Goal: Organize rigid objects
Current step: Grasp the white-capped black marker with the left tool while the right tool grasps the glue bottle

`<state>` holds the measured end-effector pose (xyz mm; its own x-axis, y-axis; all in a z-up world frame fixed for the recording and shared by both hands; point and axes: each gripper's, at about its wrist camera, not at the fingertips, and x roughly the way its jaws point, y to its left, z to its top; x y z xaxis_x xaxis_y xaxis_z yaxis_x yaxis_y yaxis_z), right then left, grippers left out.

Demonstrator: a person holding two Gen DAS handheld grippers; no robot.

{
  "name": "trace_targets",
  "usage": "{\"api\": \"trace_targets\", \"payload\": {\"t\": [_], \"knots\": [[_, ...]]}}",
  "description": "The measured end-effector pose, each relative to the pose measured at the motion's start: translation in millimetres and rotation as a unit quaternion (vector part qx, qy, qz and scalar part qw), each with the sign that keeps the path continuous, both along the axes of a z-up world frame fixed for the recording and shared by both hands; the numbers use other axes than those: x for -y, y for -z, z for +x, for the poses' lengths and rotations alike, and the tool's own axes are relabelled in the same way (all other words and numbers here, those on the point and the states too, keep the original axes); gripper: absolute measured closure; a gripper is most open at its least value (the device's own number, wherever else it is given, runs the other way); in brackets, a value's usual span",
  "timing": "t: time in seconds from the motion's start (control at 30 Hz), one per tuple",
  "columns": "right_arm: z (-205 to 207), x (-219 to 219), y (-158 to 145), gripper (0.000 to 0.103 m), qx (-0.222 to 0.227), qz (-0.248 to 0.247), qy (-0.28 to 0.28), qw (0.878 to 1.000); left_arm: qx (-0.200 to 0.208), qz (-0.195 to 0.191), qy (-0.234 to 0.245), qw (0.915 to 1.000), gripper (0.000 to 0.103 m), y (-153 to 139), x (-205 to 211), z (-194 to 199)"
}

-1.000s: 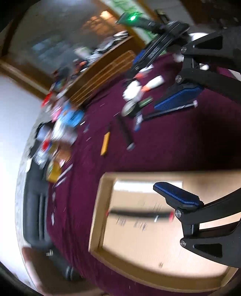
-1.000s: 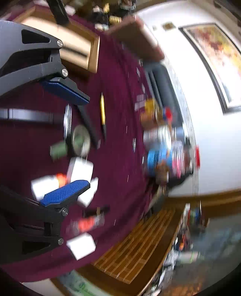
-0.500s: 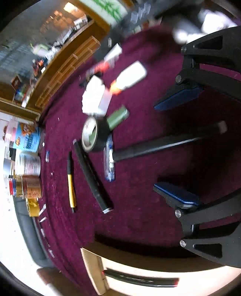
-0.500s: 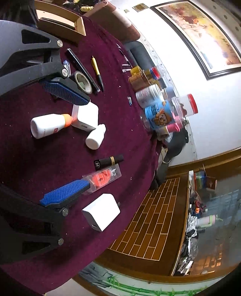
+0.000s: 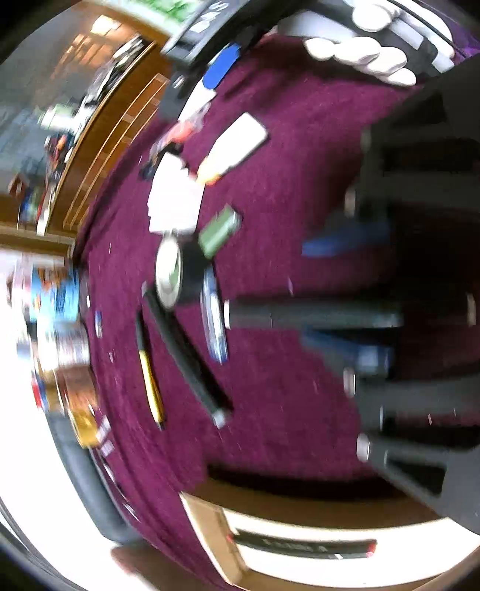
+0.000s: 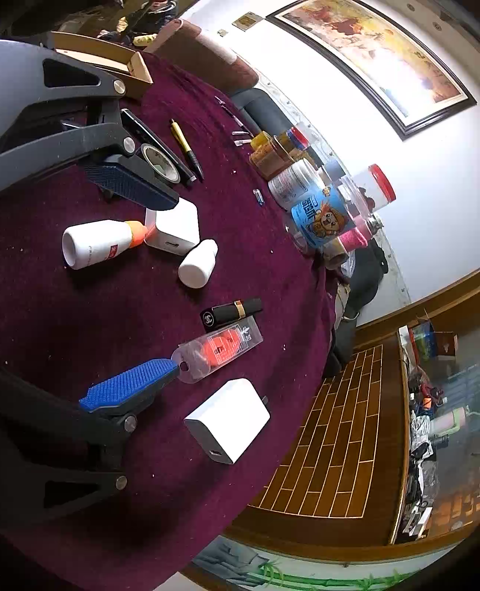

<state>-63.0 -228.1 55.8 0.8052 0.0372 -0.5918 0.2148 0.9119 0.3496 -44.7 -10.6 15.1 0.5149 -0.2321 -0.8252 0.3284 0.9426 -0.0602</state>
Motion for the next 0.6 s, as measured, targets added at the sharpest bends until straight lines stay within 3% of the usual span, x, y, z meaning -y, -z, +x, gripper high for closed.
{"api": "trace_targets", "payload": {"t": [0.03,0.07,0.1,0.2,0.37,0.5,0.6], "knots": [[-0.5,0.3,0.2,0.02,0.0,0.0,0.001,1.0,0.01,0.021,0.007,0.9997,0.05,1.5,7.3,-3.3],[-0.5,0.4,0.5,0.02,-0.001,0.0,0.001,1.0,0.011,0.017,0.009,0.9997,0.065,-0.3,8.1,-4.3],[-0.2,0.7,0.8,0.02,-0.002,0.0,0.002,1.0,0.008,-0.002,0.013,0.9999,0.089,-2.6,4.3,-5.3],[1.4,1.6,1.8,0.02,-0.007,-0.001,0.005,1.0,-0.027,-0.078,0.018,0.9964,0.092,-8.3,-16.9,-8.8],[4.6,-4.9,2.3,0.02,-0.015,-0.016,-0.004,1.0,-0.009,-0.125,0.008,0.9921,0.092,-30.1,-48.7,-31.0],[4.2,-10.9,0.8,0.02,-0.013,-0.029,-0.016,0.999,-0.004,-0.18,-0.002,0.9837,0.092,-49.2,-82.1,-46.1],[6.3,-22.2,0.0,0.02,-0.023,-0.042,-0.053,0.997,0.018,-0.195,-0.003,0.9807,0.092,-65.0,-100.8,-58.7]]}}
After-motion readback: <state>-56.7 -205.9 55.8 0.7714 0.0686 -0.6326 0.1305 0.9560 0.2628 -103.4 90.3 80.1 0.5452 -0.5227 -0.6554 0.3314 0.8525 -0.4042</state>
